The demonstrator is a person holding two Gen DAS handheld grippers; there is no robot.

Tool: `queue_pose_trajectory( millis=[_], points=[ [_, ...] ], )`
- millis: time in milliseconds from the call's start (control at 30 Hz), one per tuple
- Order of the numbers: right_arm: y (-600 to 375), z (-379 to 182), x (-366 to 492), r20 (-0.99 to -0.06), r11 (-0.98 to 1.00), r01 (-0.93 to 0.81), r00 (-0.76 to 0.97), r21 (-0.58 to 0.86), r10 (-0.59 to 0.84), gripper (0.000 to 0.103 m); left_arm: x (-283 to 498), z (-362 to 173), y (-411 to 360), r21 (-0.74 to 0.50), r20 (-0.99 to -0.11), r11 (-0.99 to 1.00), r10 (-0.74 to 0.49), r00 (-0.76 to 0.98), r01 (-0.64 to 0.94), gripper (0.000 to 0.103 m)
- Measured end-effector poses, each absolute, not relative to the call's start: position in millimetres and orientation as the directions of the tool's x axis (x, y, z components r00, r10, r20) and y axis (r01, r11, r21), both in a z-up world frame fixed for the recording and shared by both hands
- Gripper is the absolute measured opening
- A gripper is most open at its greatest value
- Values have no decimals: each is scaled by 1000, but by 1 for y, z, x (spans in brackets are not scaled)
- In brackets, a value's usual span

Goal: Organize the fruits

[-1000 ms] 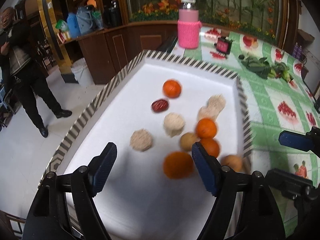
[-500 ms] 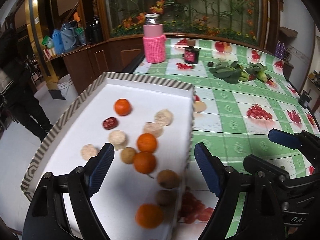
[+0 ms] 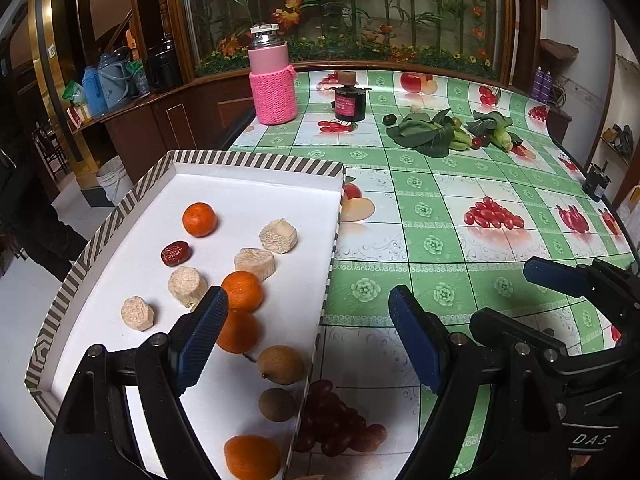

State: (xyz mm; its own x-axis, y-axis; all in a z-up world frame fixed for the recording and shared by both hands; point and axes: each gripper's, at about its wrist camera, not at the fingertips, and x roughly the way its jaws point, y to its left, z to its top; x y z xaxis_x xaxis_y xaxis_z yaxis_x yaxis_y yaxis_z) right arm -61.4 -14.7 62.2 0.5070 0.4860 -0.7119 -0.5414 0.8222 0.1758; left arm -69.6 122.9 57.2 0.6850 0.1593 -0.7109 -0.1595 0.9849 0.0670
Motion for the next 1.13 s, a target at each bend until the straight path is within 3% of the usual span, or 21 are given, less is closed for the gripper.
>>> queue_pose_trajectory(
  millis=[1133],
  points=[
    [-15,57,-62,-724,820,-541,488,187,487,78,-70,55,121,96,-707,980,189,681,-172,83]
  ],
)
